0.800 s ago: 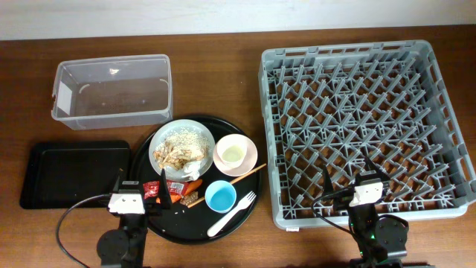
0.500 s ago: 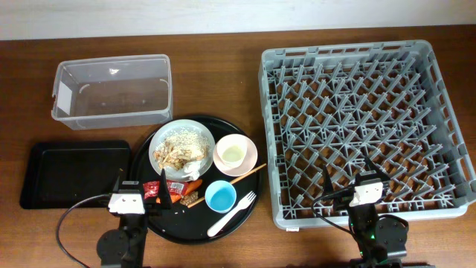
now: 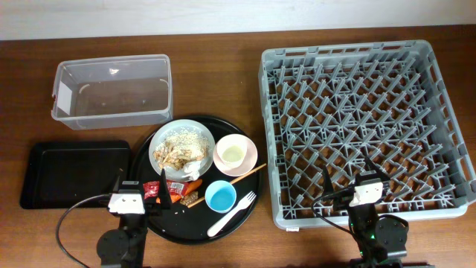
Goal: Sort waste into correct bins and load items into the dishwasher rack
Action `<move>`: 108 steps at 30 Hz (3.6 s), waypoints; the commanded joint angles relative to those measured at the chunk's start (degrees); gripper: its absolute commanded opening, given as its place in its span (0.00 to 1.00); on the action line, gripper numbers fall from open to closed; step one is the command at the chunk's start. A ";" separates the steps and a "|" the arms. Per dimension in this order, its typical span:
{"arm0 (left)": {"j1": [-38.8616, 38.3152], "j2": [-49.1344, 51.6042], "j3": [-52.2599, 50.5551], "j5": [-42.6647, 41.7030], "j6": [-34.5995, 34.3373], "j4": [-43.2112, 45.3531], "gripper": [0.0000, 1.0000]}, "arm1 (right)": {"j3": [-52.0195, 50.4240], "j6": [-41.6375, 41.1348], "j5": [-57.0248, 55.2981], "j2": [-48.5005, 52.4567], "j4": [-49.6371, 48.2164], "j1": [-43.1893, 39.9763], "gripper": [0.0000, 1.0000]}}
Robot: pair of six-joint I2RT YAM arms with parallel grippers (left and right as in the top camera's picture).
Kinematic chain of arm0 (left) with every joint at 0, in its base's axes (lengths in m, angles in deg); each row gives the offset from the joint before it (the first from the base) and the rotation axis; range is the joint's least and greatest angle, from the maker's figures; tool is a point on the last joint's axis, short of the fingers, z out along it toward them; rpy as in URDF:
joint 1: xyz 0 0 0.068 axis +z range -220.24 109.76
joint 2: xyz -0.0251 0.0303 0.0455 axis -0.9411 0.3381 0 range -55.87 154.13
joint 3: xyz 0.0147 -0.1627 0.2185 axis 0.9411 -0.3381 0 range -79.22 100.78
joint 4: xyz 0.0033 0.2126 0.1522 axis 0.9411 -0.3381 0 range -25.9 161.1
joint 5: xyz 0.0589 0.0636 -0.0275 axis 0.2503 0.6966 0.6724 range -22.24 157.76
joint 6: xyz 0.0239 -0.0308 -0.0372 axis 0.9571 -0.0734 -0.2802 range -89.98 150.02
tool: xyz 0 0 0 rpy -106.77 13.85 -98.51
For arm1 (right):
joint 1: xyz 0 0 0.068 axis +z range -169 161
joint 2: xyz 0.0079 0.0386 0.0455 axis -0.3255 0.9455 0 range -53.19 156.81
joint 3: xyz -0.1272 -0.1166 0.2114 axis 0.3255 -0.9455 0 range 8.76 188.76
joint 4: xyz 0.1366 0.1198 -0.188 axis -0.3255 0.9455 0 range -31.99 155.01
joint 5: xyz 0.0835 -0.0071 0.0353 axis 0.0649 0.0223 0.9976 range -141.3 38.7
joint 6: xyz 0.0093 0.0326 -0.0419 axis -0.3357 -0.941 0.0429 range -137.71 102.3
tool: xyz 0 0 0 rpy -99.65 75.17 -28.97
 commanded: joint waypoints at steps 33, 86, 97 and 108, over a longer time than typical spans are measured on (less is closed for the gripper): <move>0.04 -0.28 -0.35 -0.83 1.07 0.11 0.99 | -0.26 0.17 -0.31 -0.44 0.31 0.35 0.99; 0.04 16.96 18.75 -0.90 -0.94 -6.34 0.99 | 14.45 -5.49 -0.09 6.64 9.73 0.31 0.99; 0.04 48.43 49.92 -5.66 -0.92 -35.45 0.99 | 45.03 -5.46 2.80 33.24 35.87 0.31 0.99; 0.02 63.73 55.63 -14.93 -3.32 -40.19 0.99 | 53.53 -11.39 2.10 48.46 45.07 0.24 0.99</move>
